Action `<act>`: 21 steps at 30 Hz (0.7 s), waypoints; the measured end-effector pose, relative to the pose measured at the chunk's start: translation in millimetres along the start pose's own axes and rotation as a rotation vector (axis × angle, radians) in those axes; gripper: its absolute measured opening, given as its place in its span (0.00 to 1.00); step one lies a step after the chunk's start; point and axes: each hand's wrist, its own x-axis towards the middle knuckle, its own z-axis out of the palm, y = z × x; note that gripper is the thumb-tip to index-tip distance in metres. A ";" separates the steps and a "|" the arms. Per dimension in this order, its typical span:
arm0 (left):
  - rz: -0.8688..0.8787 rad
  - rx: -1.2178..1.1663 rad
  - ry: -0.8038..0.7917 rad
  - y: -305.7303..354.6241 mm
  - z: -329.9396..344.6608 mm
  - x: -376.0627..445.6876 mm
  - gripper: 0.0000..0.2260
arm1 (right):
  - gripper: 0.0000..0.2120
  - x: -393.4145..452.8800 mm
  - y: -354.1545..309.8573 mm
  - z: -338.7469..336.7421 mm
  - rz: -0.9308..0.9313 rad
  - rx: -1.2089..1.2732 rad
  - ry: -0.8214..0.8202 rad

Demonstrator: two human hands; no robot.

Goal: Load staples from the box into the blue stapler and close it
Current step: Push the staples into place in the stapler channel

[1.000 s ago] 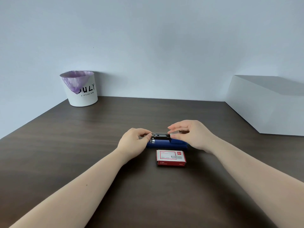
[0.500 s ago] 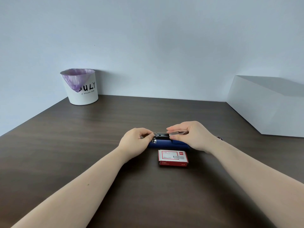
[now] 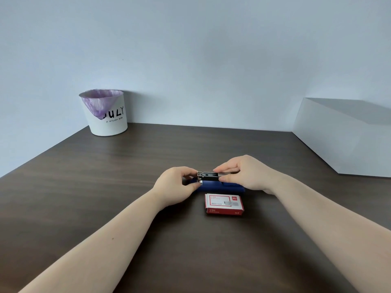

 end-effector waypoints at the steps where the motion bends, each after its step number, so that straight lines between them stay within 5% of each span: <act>1: 0.002 0.003 0.003 0.1 0.1 -0.1 0.11 | 0.14 0.4 -1.2 -0.7 0.007 0.009 -0.002; 18: 0.015 0.005 0.015 -1.8 1.7 1.4 0.11 | 0.21 5.3 -8.8 1.8 0.001 -0.045 -0.095; 21: 0.020 0.008 0.014 -2.6 2.0 1.7 0.11 | 0.16 1.1 -5.0 -1.2 -0.036 0.037 0.043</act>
